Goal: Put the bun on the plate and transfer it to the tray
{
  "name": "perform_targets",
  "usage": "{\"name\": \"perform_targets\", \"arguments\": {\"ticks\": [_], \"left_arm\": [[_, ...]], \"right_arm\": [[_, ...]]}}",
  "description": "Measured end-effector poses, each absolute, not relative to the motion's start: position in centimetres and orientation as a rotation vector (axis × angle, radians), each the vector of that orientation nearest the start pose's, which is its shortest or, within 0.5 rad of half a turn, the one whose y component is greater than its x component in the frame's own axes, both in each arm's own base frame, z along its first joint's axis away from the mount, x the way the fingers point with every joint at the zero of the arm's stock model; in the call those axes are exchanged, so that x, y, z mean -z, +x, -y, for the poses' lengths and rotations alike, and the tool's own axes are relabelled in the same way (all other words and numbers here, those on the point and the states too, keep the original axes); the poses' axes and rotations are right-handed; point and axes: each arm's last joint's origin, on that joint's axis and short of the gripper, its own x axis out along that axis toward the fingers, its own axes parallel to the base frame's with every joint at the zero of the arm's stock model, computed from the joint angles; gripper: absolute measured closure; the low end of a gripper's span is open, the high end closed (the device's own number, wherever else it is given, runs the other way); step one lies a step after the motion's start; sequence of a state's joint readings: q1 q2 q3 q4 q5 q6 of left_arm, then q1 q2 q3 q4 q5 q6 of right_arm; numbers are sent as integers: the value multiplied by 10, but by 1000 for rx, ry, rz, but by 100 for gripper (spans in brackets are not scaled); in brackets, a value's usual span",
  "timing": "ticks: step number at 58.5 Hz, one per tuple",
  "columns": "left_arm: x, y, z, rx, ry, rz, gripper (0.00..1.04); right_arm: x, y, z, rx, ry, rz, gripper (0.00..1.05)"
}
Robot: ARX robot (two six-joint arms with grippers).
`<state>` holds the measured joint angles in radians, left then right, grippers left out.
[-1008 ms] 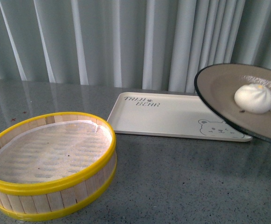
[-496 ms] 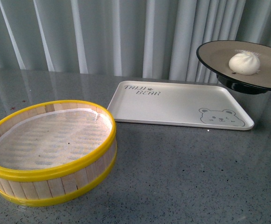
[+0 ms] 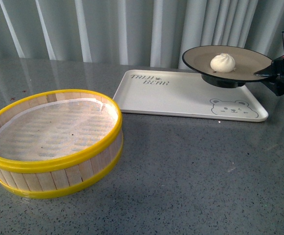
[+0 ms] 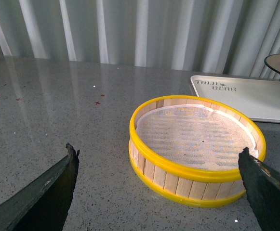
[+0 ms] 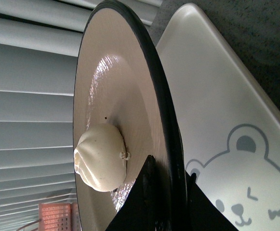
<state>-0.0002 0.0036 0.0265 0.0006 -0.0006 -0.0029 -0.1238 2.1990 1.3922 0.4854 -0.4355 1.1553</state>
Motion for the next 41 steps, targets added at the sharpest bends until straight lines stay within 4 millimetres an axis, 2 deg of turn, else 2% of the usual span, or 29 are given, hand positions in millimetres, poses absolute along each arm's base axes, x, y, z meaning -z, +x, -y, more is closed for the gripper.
{"name": "perform_targets", "arguments": {"ticks": [10, 23, 31, 41], "left_arm": [[-172, 96, 0, -1, -3, 23, 7], [-172, 96, 0, -1, -3, 23, 7], [-172, 96, 0, 0, -3, 23, 7], [-172, 96, 0, -1, -3, 23, 7]], "right_arm": [[-144, 491, 42, -93, 1206, -499, 102], [-140, 505, 25, -128, 1192, -538, 102], [-138, 508, 16, -138, 1186, -554, 102], [-136, 508, 13, -140, 1186, -551, 102]]}}
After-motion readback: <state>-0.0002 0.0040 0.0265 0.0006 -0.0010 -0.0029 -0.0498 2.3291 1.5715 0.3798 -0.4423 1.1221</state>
